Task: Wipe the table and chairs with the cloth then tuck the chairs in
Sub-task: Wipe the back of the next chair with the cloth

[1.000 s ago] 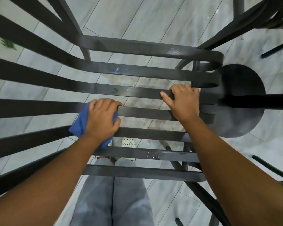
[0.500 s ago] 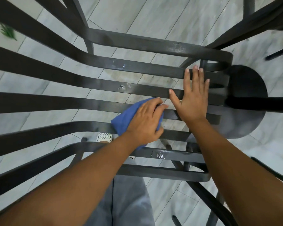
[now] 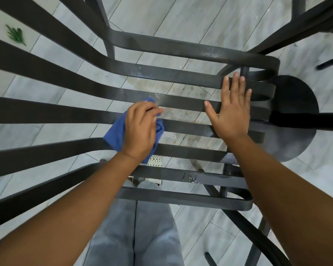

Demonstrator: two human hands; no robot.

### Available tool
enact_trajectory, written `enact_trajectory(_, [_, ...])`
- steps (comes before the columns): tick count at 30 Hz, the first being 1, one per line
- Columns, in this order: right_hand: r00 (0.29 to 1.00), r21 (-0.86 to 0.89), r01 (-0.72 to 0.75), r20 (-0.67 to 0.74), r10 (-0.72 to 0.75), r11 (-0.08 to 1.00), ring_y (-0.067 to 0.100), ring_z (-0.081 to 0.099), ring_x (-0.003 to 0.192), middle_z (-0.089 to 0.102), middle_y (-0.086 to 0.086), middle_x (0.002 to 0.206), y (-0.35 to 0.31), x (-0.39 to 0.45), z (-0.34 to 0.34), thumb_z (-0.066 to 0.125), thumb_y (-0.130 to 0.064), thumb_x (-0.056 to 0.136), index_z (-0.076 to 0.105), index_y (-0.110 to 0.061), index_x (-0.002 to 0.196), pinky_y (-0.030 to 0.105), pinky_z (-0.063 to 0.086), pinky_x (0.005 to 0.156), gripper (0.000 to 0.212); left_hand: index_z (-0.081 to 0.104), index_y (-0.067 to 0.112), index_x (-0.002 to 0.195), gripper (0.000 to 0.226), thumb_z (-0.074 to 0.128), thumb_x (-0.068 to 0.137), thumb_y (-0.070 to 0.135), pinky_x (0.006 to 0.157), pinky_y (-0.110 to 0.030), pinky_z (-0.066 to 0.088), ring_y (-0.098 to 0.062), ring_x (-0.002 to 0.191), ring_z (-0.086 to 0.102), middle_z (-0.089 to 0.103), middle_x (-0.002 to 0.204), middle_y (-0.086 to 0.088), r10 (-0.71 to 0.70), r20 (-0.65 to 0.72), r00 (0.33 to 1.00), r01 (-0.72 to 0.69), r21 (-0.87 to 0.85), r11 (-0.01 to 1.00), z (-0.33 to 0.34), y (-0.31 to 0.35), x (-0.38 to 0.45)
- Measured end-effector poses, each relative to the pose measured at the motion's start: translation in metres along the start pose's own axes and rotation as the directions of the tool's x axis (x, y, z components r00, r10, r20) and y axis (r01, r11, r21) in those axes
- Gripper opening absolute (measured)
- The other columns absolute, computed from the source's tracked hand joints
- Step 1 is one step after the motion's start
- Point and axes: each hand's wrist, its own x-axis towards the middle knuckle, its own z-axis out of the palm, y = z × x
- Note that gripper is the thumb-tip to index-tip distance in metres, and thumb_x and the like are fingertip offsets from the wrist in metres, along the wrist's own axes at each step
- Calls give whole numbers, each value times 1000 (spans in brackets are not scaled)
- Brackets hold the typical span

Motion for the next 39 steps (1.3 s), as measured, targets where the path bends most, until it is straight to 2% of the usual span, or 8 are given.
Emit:
enact_trajectory(4, [1000,-12,1,-5,-1,1000,26,-3,146,0,11,159,0,0,-1,23,-60,93,5,-14,151,42,-3,117,77,50,9,133,52,41,91,39,113,-49,5,-32,138,21,45,140,-11,-30,287,958,-69,329,942,28,3,30])
enact_trajectory(6, [1000,-14,6,-1,-6,1000,26,-4,146,-1,11,159,-1,2,-1,21,-61,93,4,-15,151,42,-4,117,76,40,10,140,63,38,86,42,113,-49,1,-35,142,13,40,144,-11,-86,383,920,-84,407,910,24,-13,39])
enact_trajectory(9, [1000,-5,8,2,-8,1000,26,-5,146,-2,11,159,-1,2,-2,23,-60,93,3,-15,151,42,-5,117,76,36,7,142,62,39,84,30,114,-46,2,-36,142,12,31,150,-14,-148,315,937,-16,464,886,-6,-42,36])
enact_trajectory(13, [1000,12,11,-5,-11,1000,26,-4,146,-1,12,158,0,0,-1,24,-60,93,5,-14,151,43,-4,117,76,44,-6,134,56,40,81,14,110,-53,12,-47,135,24,35,145,-24,-90,312,946,-28,353,935,-20,-44,15])
enact_trajectory(17, [1000,8,14,1,-14,1000,27,-4,146,0,12,158,1,0,-2,23,-60,93,5,-14,151,43,-4,117,77,48,-8,128,61,34,74,18,110,-52,23,-47,127,39,44,137,-26,70,499,864,-259,319,912,-4,-11,-50])
enact_trajectory(24, [1000,-3,15,-5,-15,1000,28,-2,146,2,14,158,1,0,1,22,-60,92,7,-13,151,44,-4,117,77,50,3,132,54,36,84,23,112,-39,15,-29,131,42,51,136,-13,154,635,757,-413,282,866,45,43,-66])
enact_trajectory(31, [1000,-1,22,-9,-22,1000,27,-3,146,1,12,158,1,0,0,21,-60,93,5,-14,151,44,-3,117,76,63,11,115,45,41,88,39,93,-31,30,-25,105,58,64,109,-6,71,535,842,-288,336,897,25,10,-58])
enact_trajectory(39, [999,14,27,-30,-27,1000,27,-2,146,1,12,159,0,-1,1,26,-57,94,8,-14,151,44,-4,116,74,63,-3,111,37,41,83,8,86,-36,34,-28,97,53,64,101,-17,-64,272,960,-45,377,925,-10,-33,-67])
